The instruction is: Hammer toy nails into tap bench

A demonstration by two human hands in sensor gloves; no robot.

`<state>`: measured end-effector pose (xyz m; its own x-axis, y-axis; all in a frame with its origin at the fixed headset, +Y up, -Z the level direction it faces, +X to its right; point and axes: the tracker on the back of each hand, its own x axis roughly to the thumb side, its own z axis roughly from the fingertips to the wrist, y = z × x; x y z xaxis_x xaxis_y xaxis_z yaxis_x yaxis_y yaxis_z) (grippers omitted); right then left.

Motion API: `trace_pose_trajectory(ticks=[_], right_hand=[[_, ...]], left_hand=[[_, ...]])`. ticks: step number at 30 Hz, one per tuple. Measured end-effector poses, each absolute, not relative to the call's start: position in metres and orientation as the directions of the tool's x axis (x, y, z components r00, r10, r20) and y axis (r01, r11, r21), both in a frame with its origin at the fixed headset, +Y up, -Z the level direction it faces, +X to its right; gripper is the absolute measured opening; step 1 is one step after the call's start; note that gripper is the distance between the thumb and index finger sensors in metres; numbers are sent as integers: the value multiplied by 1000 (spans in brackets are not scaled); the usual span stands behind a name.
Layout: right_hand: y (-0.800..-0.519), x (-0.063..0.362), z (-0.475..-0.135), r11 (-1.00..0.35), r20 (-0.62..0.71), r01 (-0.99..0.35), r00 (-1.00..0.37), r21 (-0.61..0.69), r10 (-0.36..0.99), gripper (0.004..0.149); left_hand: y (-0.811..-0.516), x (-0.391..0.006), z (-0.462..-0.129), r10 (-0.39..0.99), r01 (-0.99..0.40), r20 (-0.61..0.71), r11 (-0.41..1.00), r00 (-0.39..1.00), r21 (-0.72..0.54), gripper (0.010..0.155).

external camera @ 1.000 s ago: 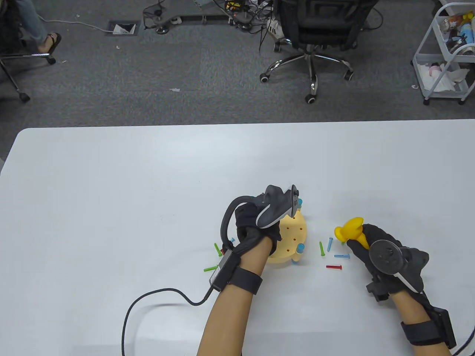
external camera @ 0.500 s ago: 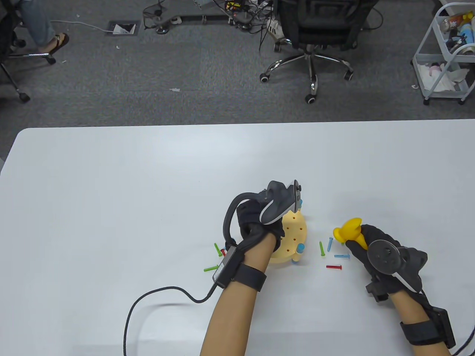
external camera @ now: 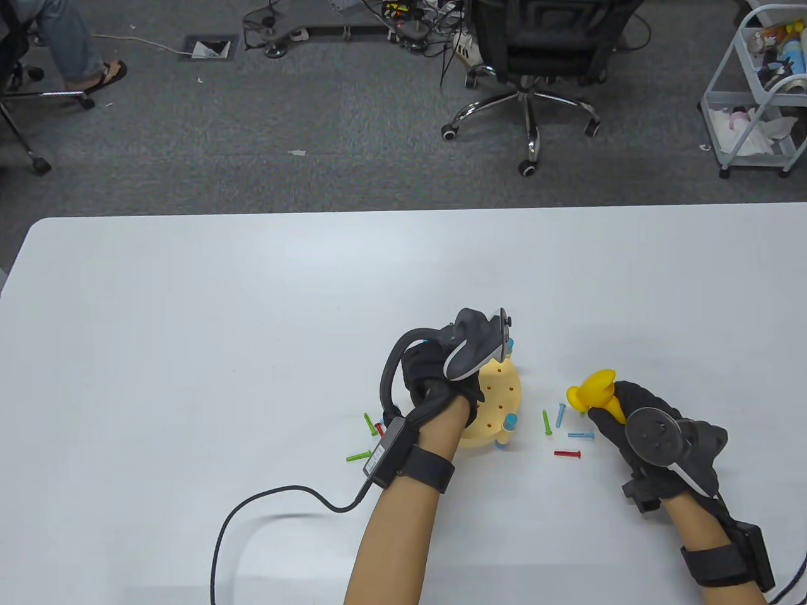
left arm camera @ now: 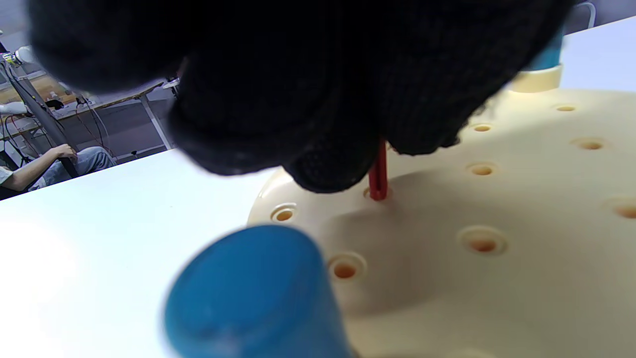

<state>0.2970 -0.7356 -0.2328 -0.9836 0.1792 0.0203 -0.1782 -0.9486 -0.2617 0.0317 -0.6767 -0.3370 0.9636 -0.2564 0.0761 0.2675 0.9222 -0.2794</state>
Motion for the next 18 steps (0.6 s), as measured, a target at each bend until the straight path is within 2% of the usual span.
trace_pose_trajectory(ticks=[18], right_hand=[[-736,296,-233,-950,22,-175,-984,-258,175,58]], left_hand=[[-684,27,-337,-227,243,95,940,969,-239,43]])
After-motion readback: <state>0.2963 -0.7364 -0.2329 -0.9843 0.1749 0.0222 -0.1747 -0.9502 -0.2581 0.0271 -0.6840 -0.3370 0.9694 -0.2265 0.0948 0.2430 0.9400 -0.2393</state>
